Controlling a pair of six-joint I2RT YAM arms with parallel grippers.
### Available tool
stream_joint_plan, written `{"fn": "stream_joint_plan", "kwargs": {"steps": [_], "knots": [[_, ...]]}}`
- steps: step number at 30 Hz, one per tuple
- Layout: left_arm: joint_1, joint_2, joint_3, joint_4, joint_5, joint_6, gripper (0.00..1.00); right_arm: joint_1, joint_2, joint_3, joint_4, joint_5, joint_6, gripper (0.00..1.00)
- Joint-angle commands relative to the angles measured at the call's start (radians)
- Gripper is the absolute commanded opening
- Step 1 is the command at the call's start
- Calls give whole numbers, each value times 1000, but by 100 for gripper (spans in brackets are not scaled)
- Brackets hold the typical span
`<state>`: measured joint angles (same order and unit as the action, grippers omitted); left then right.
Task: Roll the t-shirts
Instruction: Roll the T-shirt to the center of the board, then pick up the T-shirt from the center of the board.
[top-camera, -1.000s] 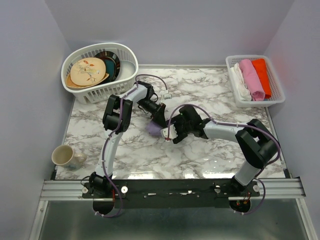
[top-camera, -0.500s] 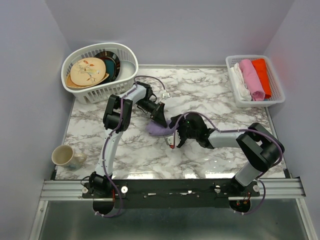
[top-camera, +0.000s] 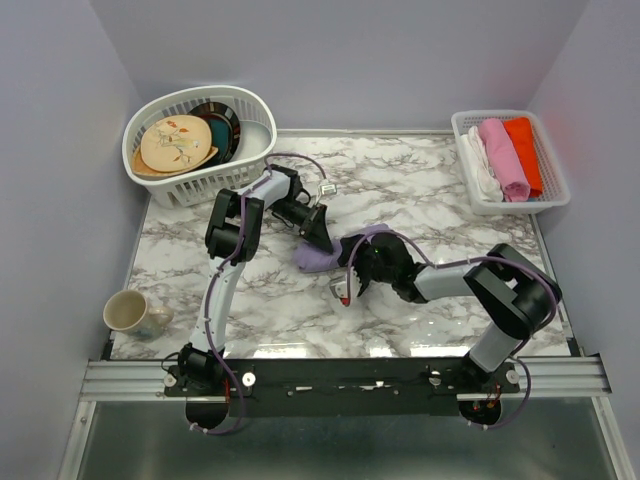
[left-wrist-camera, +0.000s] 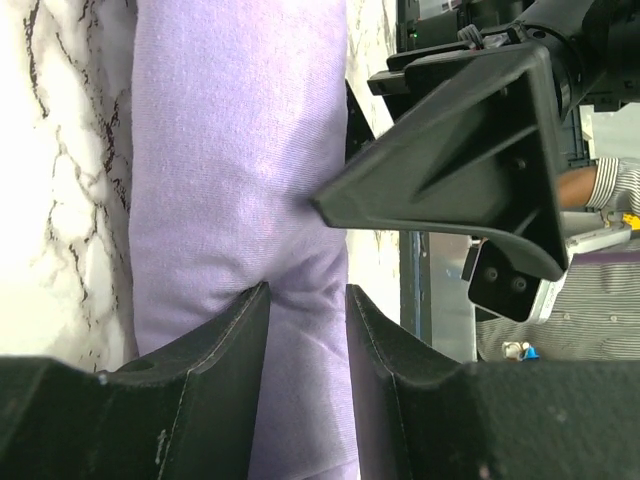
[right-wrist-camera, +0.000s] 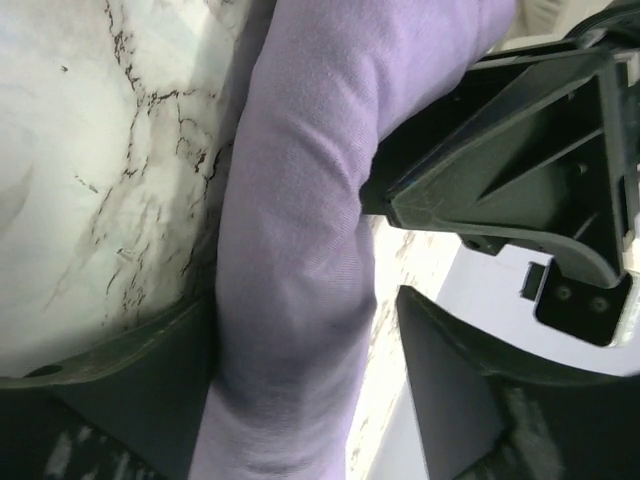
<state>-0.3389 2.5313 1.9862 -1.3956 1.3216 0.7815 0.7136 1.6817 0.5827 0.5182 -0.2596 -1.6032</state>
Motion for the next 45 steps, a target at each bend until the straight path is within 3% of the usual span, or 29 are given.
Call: {"fn": "stream_joint_plan", "kwargs": {"steps": [1,3,4,6,7,8,10,13,14,15,18,21,29,37,45], "knots": [[12,35,-20,-123,-35,27,46,10,78,23,-286,33,12,70],[14,26,-15,-123,-38,24,46,10,84,60,-357,33,12,60],[15,20,-20,-121,-42,22,46,14,90,74,-383,34,14,50],[17,-18,-32,-123,-50,24,48,12,96,116,-447,37,25,45],[17,-37,-52,-121,-70,27,50,12,105,132,-472,40,44,37],[21,-60,-59,-120,-84,35,51,12,108,155,-495,46,61,17],[26,-132,-78,-100,-107,33,52,9,118,213,-558,45,113,6],[41,-276,-107,13,-162,-108,53,-11,122,358,-760,-13,190,6],[47,-314,-109,29,-204,-125,53,-37,122,409,-835,-95,210,6],[57,-388,-104,41,-228,-139,54,-51,131,481,-1004,-142,236,6],[99,-515,-86,64,-280,-185,55,-97,235,757,-1321,-274,362,7],[145,-618,-96,70,-292,-202,56,-132,330,943,-1516,-363,465,7],[277,-756,-194,-23,-298,-116,57,-146,348,939,-1541,-382,560,7],[288,-809,-265,0,-294,-126,57,-178,276,1008,-1544,-382,646,5],[288,-773,-240,-3,-292,-122,57,-370,170,1198,-1509,-293,825,0]]}}
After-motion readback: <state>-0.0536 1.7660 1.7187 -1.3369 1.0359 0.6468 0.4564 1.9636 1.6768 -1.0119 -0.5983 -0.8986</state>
